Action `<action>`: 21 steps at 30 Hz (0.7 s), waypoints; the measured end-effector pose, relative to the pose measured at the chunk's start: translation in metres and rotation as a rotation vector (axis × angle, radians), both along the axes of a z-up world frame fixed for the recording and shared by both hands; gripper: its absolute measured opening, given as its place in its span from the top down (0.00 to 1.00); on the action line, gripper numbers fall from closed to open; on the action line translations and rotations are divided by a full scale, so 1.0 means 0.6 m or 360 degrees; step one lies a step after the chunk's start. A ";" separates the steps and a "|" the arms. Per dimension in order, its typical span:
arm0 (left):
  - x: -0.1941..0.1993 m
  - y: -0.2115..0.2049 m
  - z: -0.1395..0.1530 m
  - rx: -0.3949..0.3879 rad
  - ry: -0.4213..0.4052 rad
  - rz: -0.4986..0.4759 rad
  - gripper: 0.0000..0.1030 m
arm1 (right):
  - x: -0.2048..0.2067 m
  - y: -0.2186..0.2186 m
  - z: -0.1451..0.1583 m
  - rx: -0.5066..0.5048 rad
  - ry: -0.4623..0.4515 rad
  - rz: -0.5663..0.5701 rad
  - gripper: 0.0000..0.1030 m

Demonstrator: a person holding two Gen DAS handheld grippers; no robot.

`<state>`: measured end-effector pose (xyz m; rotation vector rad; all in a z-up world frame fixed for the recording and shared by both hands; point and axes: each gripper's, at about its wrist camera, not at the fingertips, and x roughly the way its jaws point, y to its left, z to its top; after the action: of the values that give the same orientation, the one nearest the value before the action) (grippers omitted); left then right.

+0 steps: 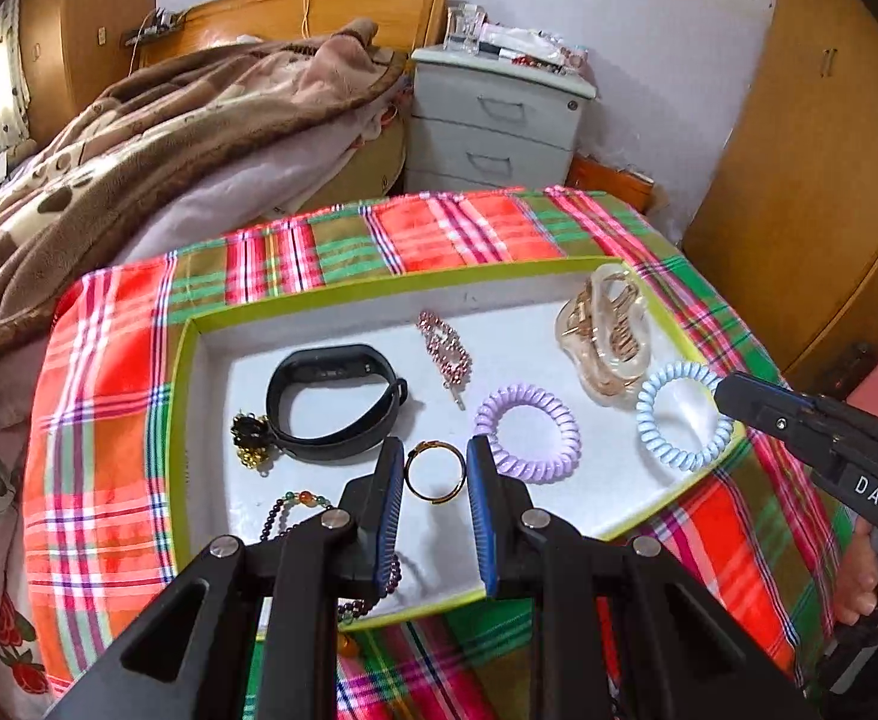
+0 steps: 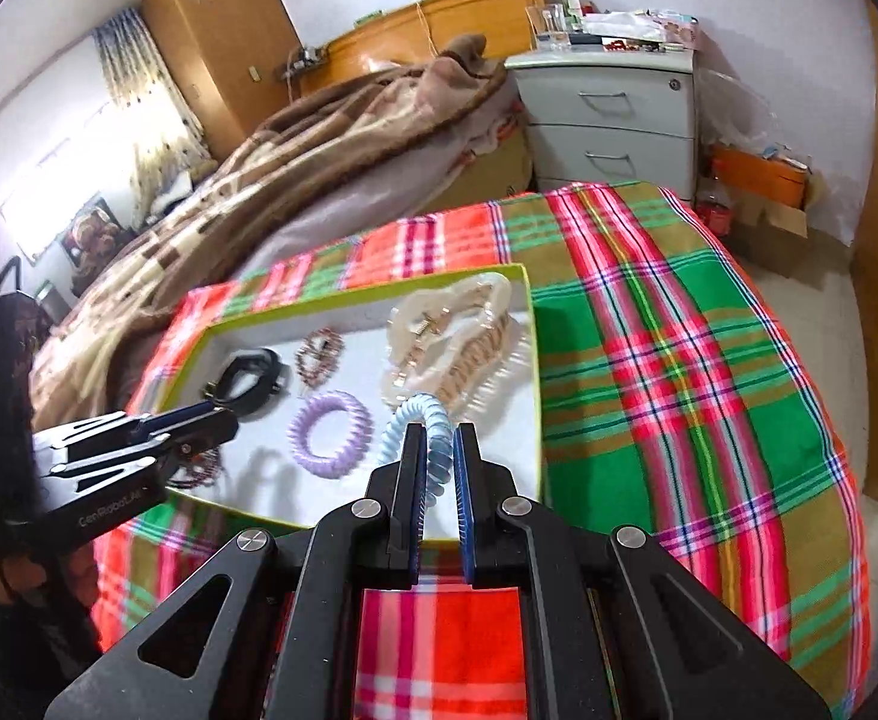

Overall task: Organize jewelry
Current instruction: 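Carry the gold ring and white coil tie into the box while both tools open to release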

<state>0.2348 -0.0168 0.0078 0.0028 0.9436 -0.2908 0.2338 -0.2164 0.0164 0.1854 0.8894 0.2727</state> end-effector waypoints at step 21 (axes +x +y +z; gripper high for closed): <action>0.019 -0.017 -0.042 0.0013 0.0089 -0.0013 0.78 | 0.034 0.022 -0.029 -0.0308 0.0071 0.0018 0.91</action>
<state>0.2462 -0.0269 -0.0177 0.0059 1.0001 -0.2957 0.2540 -0.2034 -0.0012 0.0070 0.9556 0.1921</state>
